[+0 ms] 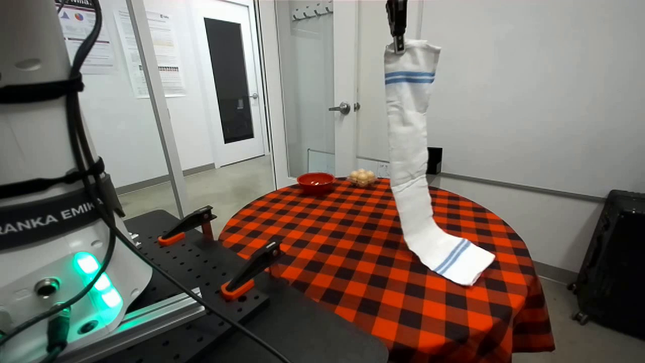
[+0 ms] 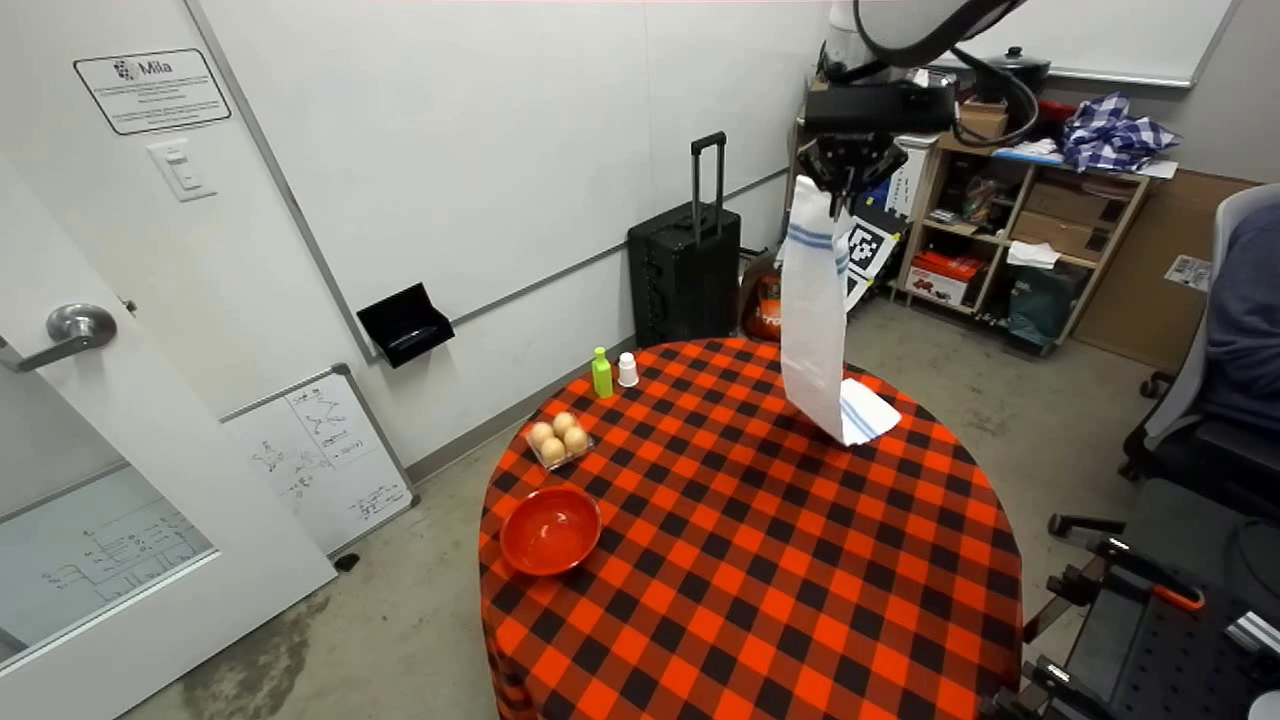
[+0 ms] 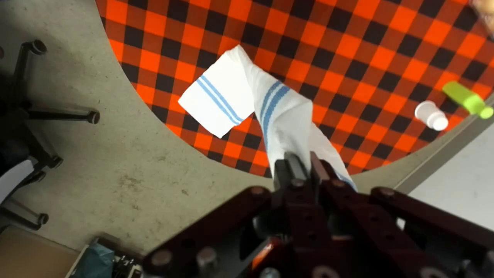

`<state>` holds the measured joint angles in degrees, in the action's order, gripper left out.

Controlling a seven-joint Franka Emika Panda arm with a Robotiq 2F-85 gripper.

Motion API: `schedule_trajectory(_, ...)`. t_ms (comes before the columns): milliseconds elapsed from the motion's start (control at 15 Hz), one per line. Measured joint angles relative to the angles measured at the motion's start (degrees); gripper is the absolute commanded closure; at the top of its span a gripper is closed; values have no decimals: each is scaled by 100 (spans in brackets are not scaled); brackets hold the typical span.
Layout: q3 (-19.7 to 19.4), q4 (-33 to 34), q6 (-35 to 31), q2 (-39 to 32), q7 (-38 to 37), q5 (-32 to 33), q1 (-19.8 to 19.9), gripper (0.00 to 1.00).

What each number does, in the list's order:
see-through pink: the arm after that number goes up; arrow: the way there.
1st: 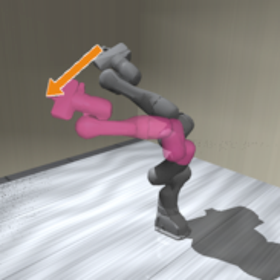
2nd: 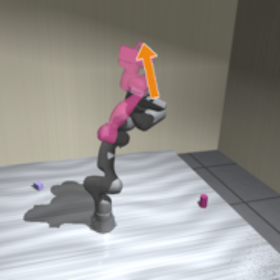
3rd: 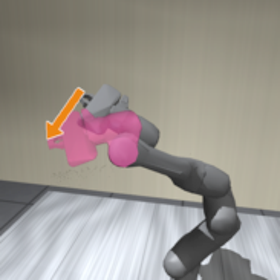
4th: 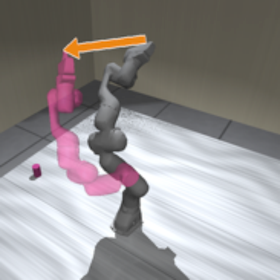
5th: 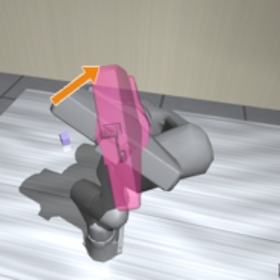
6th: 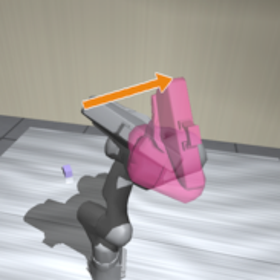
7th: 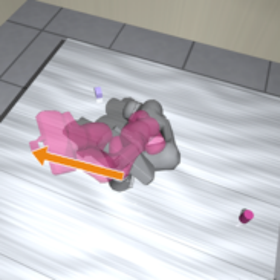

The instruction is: Unfold the towel

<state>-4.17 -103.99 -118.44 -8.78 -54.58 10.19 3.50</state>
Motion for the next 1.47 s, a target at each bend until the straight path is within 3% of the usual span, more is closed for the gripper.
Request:
schedule_trajectory(800,327,-214,-69,-789,2208,-73,-394,99)
schedule_trajectory(1467,764,-195,65,-1573,3283,-162,-1063,99)
